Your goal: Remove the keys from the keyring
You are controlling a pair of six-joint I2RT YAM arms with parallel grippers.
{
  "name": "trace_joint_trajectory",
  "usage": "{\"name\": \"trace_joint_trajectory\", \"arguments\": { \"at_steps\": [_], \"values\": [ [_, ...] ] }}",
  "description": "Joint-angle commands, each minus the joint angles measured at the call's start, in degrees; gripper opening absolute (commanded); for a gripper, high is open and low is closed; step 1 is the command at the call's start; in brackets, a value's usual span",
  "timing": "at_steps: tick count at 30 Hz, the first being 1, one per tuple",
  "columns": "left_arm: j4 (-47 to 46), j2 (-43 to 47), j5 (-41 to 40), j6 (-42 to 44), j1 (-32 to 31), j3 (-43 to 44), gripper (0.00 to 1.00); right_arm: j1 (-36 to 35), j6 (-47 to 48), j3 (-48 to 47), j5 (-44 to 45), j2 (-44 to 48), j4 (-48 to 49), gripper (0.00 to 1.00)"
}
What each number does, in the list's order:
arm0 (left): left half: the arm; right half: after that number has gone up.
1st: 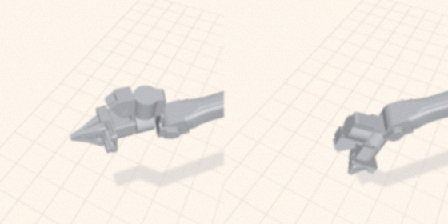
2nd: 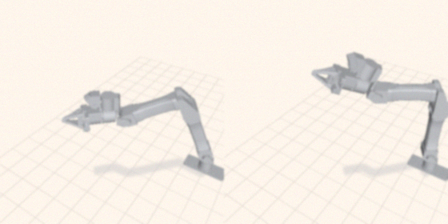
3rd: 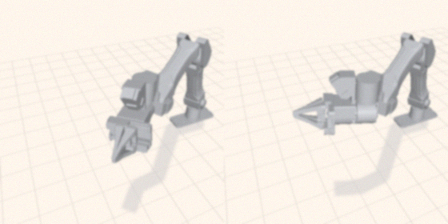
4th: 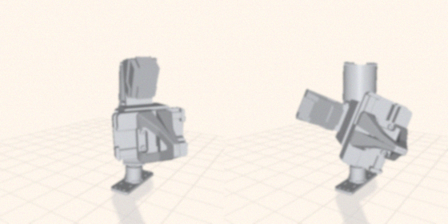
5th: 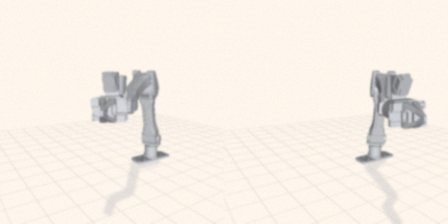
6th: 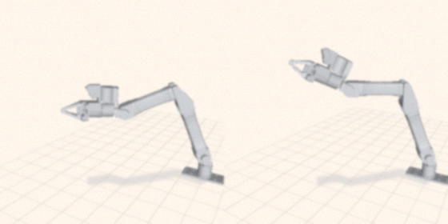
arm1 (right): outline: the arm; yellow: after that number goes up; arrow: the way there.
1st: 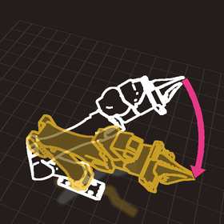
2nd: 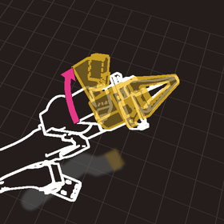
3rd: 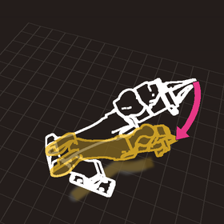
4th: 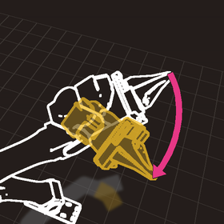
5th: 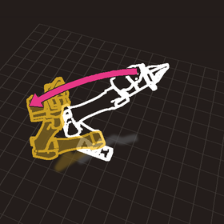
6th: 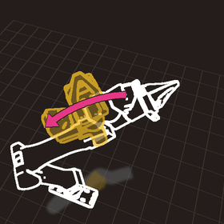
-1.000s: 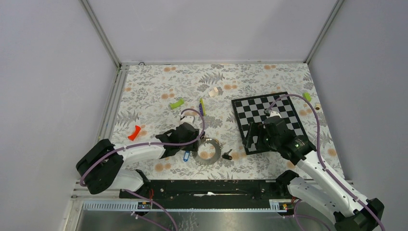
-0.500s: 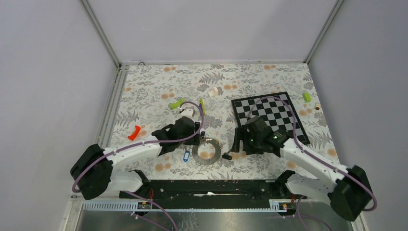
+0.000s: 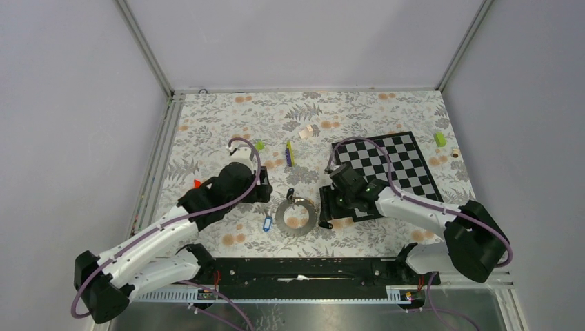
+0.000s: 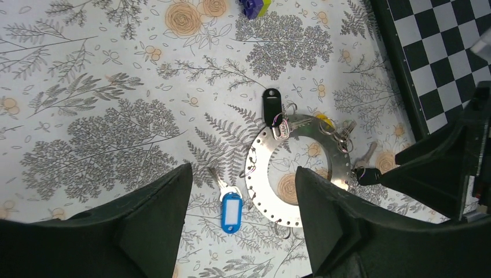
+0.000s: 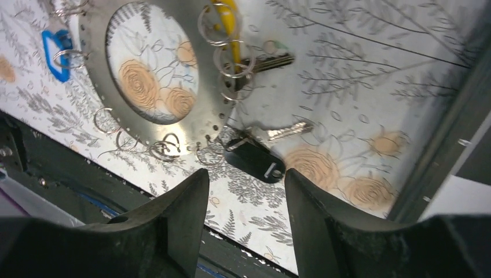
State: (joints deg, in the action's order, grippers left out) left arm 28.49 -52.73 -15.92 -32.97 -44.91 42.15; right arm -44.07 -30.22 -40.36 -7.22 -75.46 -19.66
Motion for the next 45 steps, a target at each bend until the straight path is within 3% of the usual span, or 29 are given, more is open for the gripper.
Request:
{"name": "trace_joint_trajectory", "arguments": {
  "at_steps": [1,3,7,15,21,26,34,45],
  "values": [
    [5.68,2.93,-1.44,2.88,0.22,3.19,0.72,-1.45,3.93,-1.08,-4.88,-2.88,5.69,0.60],
    [6.25,3.72,-2.06,3.09,0.21,2.80,0.72,-1.52,2.85,-2.83,-5.15,-5.77,4.97,0.61],
    [5.95,3.61,-1.26,3.52,0.25,2.79,0.72,-3.56,-2.22,-4.41,-4.68,-9.18,6.71,0.50],
    [5.51,2.83,-1.16,3.88,0.20,2.82,0.73,-8.62,-14.18,-10.19,10.99,-15.39,-1.73,0.45],
    [5.54,3.16,-1.06,3.95,0.22,2.79,0.74,-9.36,-17.74,-10.29,16.13,-14.86,-5.32,0.39],
    [5.51,3.12,-0.86,3.88,0.25,2.67,0.74,-9.36,-17.41,-10.21,15.63,-15.25,-5.81,0.24],
    [5.44,3.16,-0.91,3.80,0.24,2.67,0.74,-9.45,-16.76,-8.83,15.27,-11.45,-4.53,0.00],
    [5.47,3.31,-1.44,3.62,0.23,2.67,0.74,-9.46,-15.61,-8.74,21.79,0.68,-8.08,0.00]
  ]
}}
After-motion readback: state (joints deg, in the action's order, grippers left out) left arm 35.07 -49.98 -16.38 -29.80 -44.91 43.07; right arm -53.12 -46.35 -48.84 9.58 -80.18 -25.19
